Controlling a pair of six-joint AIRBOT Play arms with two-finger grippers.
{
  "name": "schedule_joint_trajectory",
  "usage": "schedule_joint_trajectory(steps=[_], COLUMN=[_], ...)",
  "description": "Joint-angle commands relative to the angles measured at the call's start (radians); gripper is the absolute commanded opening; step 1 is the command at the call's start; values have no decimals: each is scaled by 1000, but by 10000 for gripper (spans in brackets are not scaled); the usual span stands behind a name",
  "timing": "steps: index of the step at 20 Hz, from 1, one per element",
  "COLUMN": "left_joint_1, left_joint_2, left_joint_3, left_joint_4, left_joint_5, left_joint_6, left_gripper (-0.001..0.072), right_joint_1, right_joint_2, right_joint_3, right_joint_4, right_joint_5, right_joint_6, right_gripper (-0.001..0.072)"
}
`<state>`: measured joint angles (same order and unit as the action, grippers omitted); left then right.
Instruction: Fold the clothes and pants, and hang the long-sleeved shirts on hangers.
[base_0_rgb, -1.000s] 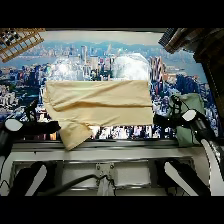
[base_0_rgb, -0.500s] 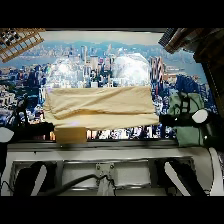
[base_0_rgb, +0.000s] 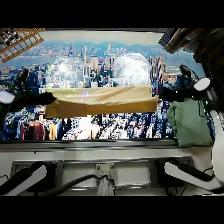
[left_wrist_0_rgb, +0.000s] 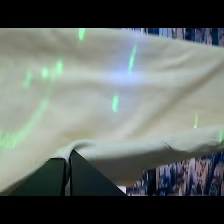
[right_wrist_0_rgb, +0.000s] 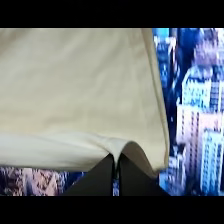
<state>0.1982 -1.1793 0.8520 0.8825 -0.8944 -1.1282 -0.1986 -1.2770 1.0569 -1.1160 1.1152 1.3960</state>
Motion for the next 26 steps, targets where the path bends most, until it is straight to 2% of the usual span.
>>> schedule_joint_trajectory(steps=[1,3,4,5,6,7,12,15,16,17,19,20,26], left_joint_1=[2,2,4,11,24,45,194,206,191,167,100,59,-142], left_joint_2=[-250,-333,-361,-381,-386,-379,-273,-229,-225,-224,-225,-225,-226], left_joint_3=[180,219,225,227,226,227,227,227,226,226,226,226,226], left_joint_4=[-40,-114,-155,-193,-217,-229,-233,-234,-241,-254,-293,-318,-489], left_joint_5=[20,22,25,20,8,-7,-65,-121,-137,-150,-166,-166,-165], left_joint_6=[36,36,36,36,36,36,37,38,38,37,38,38,120], left_gripper=[2,3,6,25,155,289,292,292,293,295,434,475,487], right_joint_1=[11,42,58,67,68,59,-67,-97,-92,-89,-90,-90,-88], right_joint_2=[-190,-276,-304,-317,-315,-307,-269,-276,-287,-302,-344,-364,-450], right_joint_3=[147,209,229,239,242,243,241,217,211,210,211,211,211], right_joint_4=[47,47,47,45,43,39,-9,1,11,40,124,159,195], right_joint_5=[-21,-36,-61,-73,-89,-88,-3,61,63,64,68,69,70], right_joint_6=[-3,-2,14,51,70,79,73,-9,-26,-28,-30,-31,-61], right_gripper=[28,30,127,330,430,430,430,434,446,492,501,501,501])
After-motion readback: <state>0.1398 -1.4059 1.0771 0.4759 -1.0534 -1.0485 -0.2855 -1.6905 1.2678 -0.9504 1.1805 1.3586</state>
